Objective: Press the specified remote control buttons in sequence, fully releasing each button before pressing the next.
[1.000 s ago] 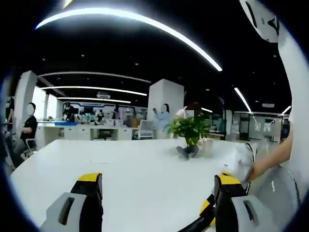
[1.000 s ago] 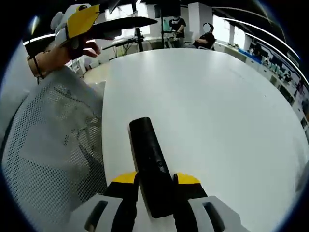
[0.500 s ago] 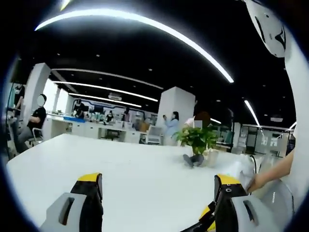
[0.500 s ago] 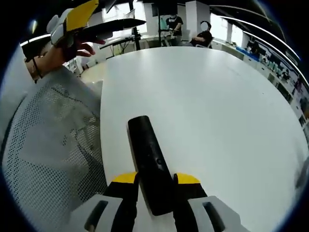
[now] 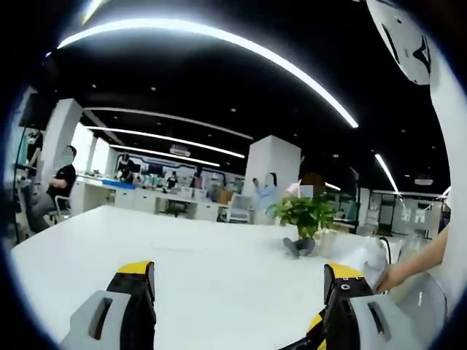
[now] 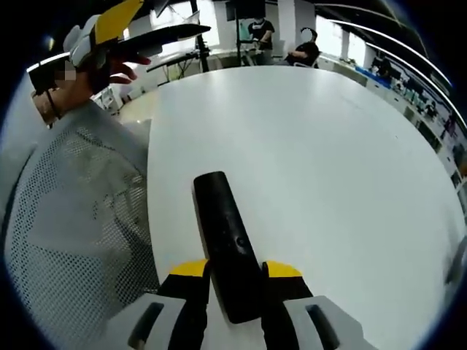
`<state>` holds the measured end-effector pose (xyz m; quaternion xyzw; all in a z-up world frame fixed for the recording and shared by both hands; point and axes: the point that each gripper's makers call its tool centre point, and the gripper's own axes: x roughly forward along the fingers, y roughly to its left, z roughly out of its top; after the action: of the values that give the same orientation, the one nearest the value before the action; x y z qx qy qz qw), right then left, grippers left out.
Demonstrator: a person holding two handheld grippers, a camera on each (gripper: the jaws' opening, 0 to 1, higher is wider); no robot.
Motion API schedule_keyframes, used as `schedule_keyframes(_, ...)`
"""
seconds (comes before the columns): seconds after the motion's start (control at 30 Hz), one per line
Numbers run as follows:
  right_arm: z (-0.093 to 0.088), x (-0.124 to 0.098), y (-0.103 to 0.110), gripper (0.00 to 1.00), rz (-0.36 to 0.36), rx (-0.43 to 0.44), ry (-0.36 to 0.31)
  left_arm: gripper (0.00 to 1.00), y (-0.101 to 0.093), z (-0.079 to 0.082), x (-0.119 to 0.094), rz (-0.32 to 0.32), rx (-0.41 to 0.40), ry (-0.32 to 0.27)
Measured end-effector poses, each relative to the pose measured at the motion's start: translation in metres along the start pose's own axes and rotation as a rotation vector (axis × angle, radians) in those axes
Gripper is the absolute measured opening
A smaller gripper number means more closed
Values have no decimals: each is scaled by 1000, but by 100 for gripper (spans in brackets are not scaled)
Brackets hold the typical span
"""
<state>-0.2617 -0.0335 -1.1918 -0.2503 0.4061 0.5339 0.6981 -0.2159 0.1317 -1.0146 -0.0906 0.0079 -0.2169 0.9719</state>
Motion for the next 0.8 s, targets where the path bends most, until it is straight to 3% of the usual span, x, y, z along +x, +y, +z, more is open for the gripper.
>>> schedule_keyframes(0.1, 1, 0, -4, 25, -3, -6, 10, 100, 10, 2, 0, 30, -69, -18)
schedule_keyframes(0.27, 1, 0, -10, 24, -1, -17, 35, 100, 25, 6, -3, 72, -95, -48)
schedule_keyframes(0.4, 3, 0, -16, 24, 1, -31, 49, 100, 24, 4, -1, 67, -94, -39)
schedule_keyframes(0.47, 4, 1, -20, 24, 1, -35, 55, 100, 0, 3, 2, 66, -79, -36)
schedule_keyframes(0.73, 10, 4, -43, 23, -11, -70, 95, 99, 0, 0, 1, 54, -49, -9)
schedule_keyframes(0.8, 12, 4, -50, 23, -15, -67, 98, 99, 1, 7, -9, 50, -41, -4)
